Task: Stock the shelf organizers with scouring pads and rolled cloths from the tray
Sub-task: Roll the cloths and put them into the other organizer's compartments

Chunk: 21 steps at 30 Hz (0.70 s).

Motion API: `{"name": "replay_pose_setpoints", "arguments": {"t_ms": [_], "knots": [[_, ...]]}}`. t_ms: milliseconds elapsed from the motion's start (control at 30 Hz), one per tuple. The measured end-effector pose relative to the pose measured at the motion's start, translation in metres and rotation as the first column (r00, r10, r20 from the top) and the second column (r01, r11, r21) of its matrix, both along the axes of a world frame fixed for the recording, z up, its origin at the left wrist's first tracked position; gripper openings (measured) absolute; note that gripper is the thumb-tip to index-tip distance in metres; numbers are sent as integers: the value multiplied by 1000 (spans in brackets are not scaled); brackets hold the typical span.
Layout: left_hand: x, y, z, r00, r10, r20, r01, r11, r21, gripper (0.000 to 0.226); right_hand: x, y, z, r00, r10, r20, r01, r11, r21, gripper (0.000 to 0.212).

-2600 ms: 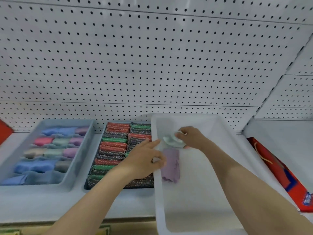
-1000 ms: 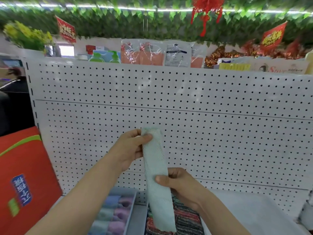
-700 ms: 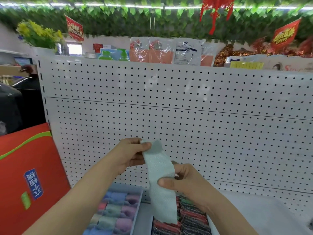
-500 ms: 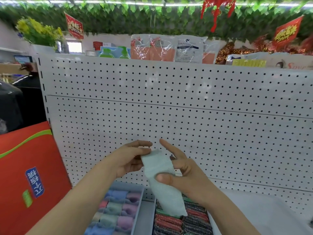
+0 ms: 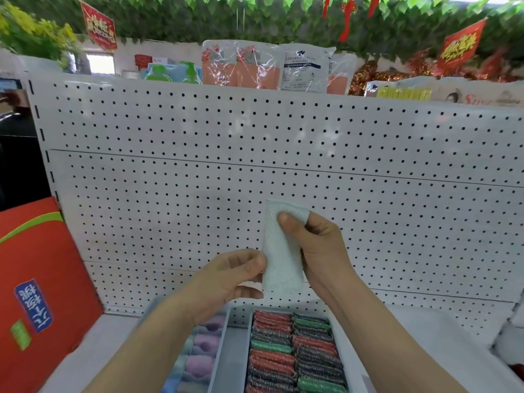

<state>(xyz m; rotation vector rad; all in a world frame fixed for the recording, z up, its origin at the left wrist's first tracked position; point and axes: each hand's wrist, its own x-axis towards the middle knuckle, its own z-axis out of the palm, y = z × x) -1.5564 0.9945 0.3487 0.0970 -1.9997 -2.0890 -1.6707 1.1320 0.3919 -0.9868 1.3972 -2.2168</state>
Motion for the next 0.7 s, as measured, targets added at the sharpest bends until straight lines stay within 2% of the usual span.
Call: {"name": "replay_pose_setpoints", "arguments": {"t_ms": [67,133,233,300,400,500,567,700], "knots": [[1,7,5,995,90,-31,-94,982,-164,72,0,0,0,999,-1,32,1,1000,15,22],[0,11,8,983,158,-94,-176,961,-215,65,2,0,-2,998,5,63,-7,1000,29,18],[-4,16,10,959,226,-168,-257,946,-197,31,2,2,-3,998,19,67,-23,998,60,23],[-6,18,6,951,272,-150,-293,945,-143,15,0,7,-3,995,87,49,-93,983,159,33],[-8,15,-7,935,341,-92,-348,935,-69,14,-3,16,-8,988,142,62,-155,901,405,34],[-9,14,-17,918,391,-66,-395,916,-67,7,2,21,-17,986,138,96,-168,815,555,37],[-10,17,-20,908,412,-71,-417,905,-82,8,5,22,-19,989,111,96,-146,808,571,35],[-10,25,-22,877,469,-104,-476,877,-56,13,4,17,-20,994,-11,111,-47,862,505,35]]}}
